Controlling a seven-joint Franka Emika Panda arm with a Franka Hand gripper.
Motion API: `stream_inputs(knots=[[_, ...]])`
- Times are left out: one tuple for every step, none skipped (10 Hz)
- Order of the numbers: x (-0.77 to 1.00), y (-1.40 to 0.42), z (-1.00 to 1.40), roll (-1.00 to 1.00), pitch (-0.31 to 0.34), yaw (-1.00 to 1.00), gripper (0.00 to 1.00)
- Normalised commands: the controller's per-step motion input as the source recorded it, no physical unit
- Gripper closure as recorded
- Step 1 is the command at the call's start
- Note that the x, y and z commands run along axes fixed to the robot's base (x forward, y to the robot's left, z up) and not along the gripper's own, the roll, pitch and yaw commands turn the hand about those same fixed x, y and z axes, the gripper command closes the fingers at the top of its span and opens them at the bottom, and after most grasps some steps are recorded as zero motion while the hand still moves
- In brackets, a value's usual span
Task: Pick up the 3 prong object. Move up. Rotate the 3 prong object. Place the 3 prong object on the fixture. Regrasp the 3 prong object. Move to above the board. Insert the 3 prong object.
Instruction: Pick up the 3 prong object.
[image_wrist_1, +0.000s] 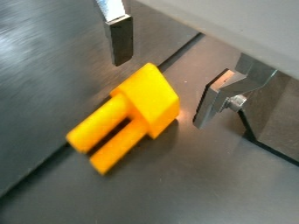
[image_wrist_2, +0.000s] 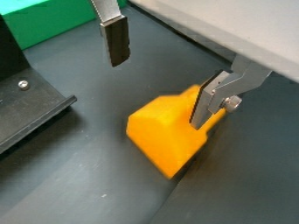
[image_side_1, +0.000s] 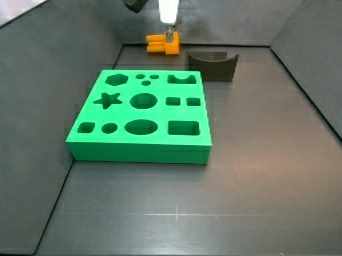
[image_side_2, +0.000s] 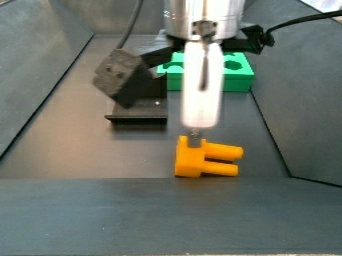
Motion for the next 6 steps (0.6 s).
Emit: stream_inputs(knots=[[0.17, 0.45, -0.25, -0.06, 0.047, -0.28, 0.0], [0.52, 0.13, -0.35, -0.17, 0.0, -0.23, 0.0], [0.41, 0.03, -0.33, -0.22, -0.036, -0.32, 0.0], [0.29, 0.0, -0.27, -0.23, -0.036, -0.35, 0.0], [0.17, 0.0, -0.23, -0.23, -0.033, -0.37, 0.0], [0.01, 0.05, -0.23, -0.18, -0.024, -0.36, 0.0]])
